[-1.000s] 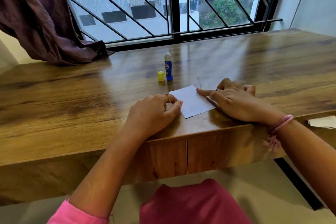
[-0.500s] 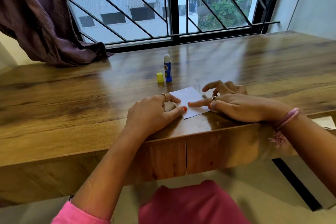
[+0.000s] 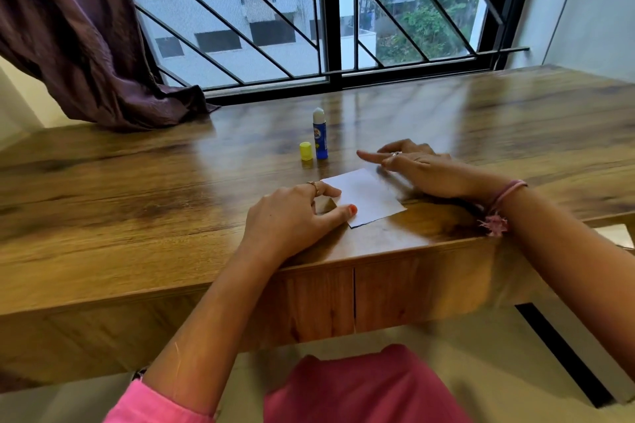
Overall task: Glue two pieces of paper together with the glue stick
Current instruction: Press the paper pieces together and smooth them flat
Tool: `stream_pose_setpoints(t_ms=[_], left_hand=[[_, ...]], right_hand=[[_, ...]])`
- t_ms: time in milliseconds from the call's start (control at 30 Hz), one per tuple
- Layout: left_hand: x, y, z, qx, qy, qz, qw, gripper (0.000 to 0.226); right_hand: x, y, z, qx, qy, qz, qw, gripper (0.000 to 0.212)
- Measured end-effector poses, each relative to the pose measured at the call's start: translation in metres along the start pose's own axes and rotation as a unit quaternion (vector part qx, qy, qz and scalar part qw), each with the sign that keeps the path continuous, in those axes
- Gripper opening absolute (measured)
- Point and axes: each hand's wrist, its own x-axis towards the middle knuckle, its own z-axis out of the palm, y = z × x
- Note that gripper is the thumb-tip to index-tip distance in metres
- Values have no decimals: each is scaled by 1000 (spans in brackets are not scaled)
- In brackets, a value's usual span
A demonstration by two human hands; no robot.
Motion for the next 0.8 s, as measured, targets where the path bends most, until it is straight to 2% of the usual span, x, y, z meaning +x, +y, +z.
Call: stream_pose_setpoints(t_ms=[100, 200, 333, 433, 500, 600, 700, 800], left_hand=[[0, 0, 1, 11, -5, -4, 1000, 58], [0, -1, 3, 13, 6, -12, 1000, 60], [0, -1, 4, 17, 27, -15, 999, 63], [-1, -2, 3, -21, 37, -22, 999, 55], [0, -4, 1, -108, 43, -43, 992, 39], [0, -10, -2, -268, 72, -85, 957, 20], [1, -14, -5, -391, 96, -114, 908, 20], [1, -18, -11, -482, 74, -155, 859, 21]], right_hand=[[-16, -4, 1, 63, 50, -6, 997, 40], [-41, -20, 14, 7, 75, -40, 996, 49], [-63, -38, 28, -60, 44, -91, 993, 58], [-63, -44, 37, -130, 25, -98, 986, 66], [-61, -45, 38, -144, 17, -83, 986, 64], [-59, -47, 36, -145, 6, -78, 986, 66], [-55, -45, 34, -146, -4, -67, 987, 68], [-45, -37, 27, -141, -14, -37, 989, 64]])
